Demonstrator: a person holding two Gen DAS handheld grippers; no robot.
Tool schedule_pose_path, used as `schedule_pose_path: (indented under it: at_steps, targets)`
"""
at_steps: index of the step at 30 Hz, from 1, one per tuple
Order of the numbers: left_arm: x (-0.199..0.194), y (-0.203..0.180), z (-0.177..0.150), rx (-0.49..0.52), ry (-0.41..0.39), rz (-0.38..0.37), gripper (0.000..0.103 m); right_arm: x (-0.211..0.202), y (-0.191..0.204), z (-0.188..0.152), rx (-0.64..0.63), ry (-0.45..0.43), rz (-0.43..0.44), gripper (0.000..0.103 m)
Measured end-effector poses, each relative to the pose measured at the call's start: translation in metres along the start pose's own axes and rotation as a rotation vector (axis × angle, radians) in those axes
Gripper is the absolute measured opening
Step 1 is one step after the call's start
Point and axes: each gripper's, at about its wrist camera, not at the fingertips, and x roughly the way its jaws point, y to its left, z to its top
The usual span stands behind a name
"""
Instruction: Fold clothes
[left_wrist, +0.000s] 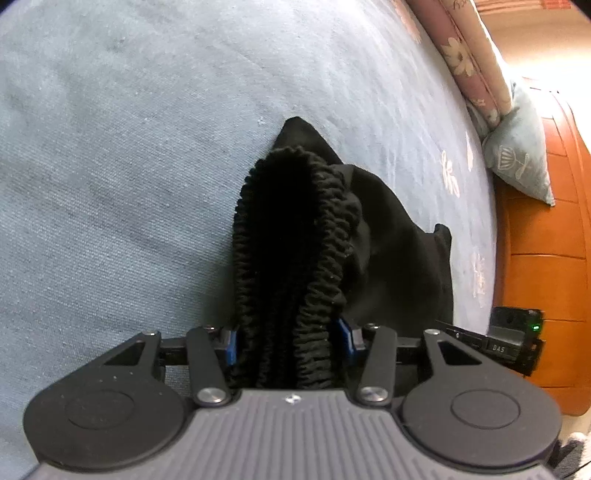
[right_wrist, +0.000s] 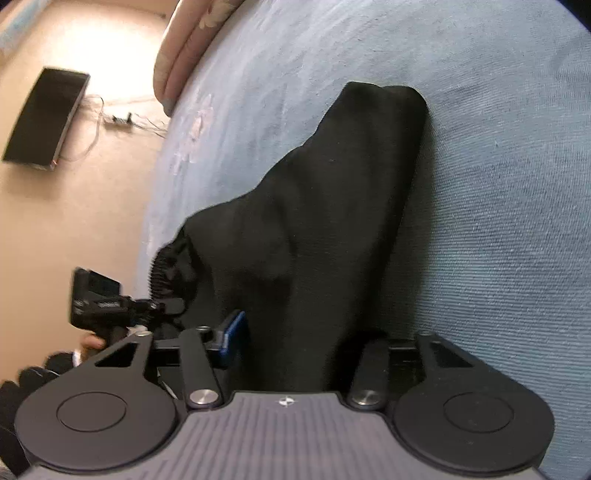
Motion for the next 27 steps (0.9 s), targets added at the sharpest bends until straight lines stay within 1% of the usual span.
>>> schedule_pose_path:
  at_steps: [1, 2, 5, 7, 10, 12, 14, 18, 20, 21, 22, 25, 27]
  targets:
    - [0.001, -0.004, -0.001, 0.008, -0.006, 0.015, 0.047, 0.001, 0.006, 0.000, -0.019, 0.001, -0.026, 0.049]
    - [0.002, -0.007, -0.002, 0.016, -0.012, 0.031, 0.047, 0.003, 0.012, 0.000, -0.037, 0.002, -0.058, 0.046]
    - [0.004, -0.018, -0.004, 0.041, -0.030, 0.077, 0.047, 0.008, 0.036, -0.004, -0.119, 0.007, -0.196, 0.038]
    - [0.006, -0.026, -0.006, 0.057, -0.042, 0.108, 0.048, 0.013, 0.052, -0.006, -0.160, 0.003, -0.274, 0.037]
    - [0.009, -0.037, -0.009, 0.082, -0.060, 0.154, 0.049, 0.018, 0.065, -0.009, -0.205, -0.007, -0.347, 0.037]
    - [0.008, -0.047, -0.012, 0.120, -0.073, 0.180, 0.048, 0.017, 0.068, -0.011, -0.218, -0.019, -0.377, 0.037]
    - [0.007, -0.058, -0.015, 0.159, -0.086, 0.205, 0.048, 0.016, 0.072, -0.013, -0.231, -0.032, -0.400, 0.033]
    - [0.005, -0.079, -0.021, 0.235, -0.112, 0.256, 0.039, 0.019, 0.088, -0.018, -0.309, -0.040, -0.474, 0.031]
    - [0.004, -0.089, -0.024, 0.273, -0.124, 0.281, 0.037, 0.019, 0.097, -0.022, -0.332, -0.054, -0.495, 0.022]
    - [0.003, -0.094, -0.026, 0.292, -0.131, 0.294, 0.037, 0.019, 0.100, -0.024, -0.342, -0.061, -0.503, 0.019]
    - [0.003, -0.100, -0.027, 0.311, -0.137, 0.305, 0.037, 0.019, 0.104, -0.026, -0.351, -0.069, -0.509, 0.015]
    - [-0.001, -0.121, -0.031, 0.390, -0.135, 0.297, 0.036, 0.012, 0.111, -0.029, -0.360, -0.090, -0.483, 0.014]
    - [-0.002, -0.136, -0.035, 0.446, -0.131, 0.272, 0.036, 0.007, 0.116, -0.030, -0.369, -0.097, -0.459, 0.014]
